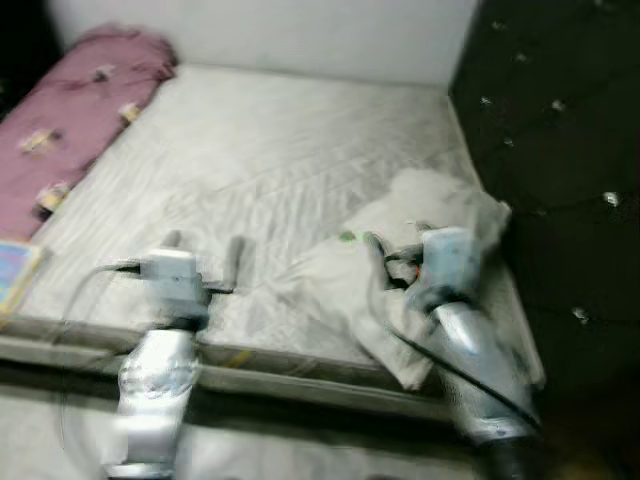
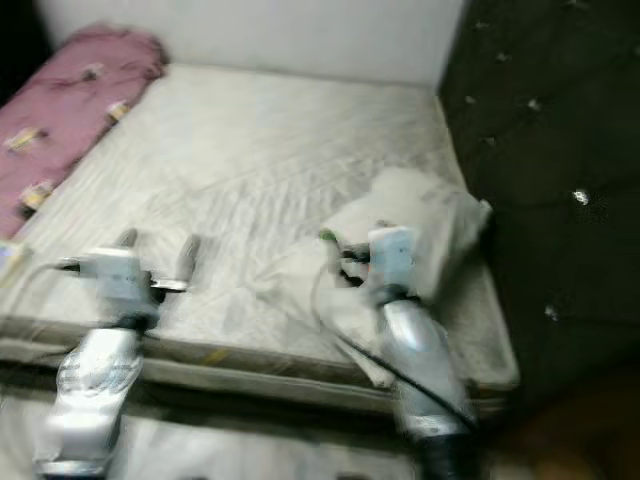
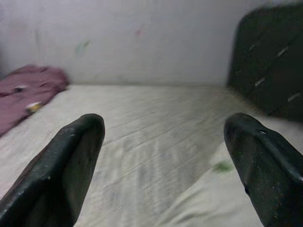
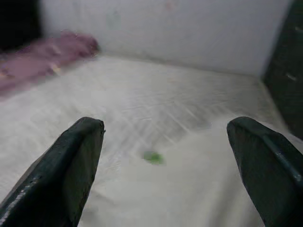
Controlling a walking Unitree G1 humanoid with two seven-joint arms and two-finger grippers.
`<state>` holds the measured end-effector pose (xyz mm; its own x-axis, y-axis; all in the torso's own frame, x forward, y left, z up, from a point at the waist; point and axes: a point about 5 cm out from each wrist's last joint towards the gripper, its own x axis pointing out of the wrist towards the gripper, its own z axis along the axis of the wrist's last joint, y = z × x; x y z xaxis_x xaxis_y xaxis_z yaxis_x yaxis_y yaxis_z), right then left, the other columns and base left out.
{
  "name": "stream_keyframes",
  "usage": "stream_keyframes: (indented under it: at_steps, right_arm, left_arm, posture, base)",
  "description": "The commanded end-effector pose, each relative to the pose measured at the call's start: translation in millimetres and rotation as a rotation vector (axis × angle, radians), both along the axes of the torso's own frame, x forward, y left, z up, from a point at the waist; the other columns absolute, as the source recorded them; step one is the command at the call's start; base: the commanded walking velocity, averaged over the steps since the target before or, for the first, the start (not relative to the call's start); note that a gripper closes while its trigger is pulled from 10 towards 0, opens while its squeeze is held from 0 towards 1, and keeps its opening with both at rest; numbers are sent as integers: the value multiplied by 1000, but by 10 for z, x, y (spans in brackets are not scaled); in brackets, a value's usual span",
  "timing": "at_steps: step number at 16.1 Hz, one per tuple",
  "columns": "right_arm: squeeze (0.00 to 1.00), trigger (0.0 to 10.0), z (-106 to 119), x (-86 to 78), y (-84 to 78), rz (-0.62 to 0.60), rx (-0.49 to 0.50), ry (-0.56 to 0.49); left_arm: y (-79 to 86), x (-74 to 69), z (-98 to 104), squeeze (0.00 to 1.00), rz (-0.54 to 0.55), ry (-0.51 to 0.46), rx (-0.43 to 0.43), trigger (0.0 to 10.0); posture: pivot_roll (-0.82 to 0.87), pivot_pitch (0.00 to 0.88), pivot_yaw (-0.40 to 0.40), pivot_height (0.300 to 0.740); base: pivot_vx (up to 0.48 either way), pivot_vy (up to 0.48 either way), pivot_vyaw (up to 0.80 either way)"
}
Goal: Clean up the room
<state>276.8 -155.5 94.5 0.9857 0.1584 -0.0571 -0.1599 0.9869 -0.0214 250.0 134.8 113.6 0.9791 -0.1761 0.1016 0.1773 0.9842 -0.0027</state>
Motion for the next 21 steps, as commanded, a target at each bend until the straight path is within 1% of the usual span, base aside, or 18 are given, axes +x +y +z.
stream_keyframes:
  at_steps: [1,4,7,10,12,15,21]
  right_arm:
    - [0,10000,120,64,139,32,26,-45]
    - [0,10000,121,64,135,27,31,-45]
    - [0,10000,107,51,117,24,34,-38]
    - [0,10000,89,53,118,24,32,-30]
    - [0,10000,88,56,122,28,29,-29]
    - [0,10000,91,63,137,37,27,-32]
    - [0,10000,114,89,144,34,27,-38]
  left_arm:
    - [132,-14,6,0,29,-4,32,10000]
    - [126,-5,8,0,26,-2,33,10000]
    - [109,-19,-6,0,28,5,36,10000]
    - [125,-4,-36,0,59,27,34,10000]
    - [165,39,-66,0,125,58,53,10000]
    - [169,41,-60,0,126,55,61,10000]
    - [173,58,-33,0,135,47,67,10000]
  posture:
    - [-69,0,-27,740]
    - [-75,0,-26,740]
    - [-70,0,-34,740]
    - [-69,0,-36,740]
    - [-66,0,-41,740]
    - [-64,0,-35,740]
    - [-66,0,-31,740]
  base:
    - [319,0,0]
    - [320,0,0]
    - [311,0,-560]
    - [0,0,0]
    - [0,0,0]
    - [0,0,0]
    - [0,-356,0]
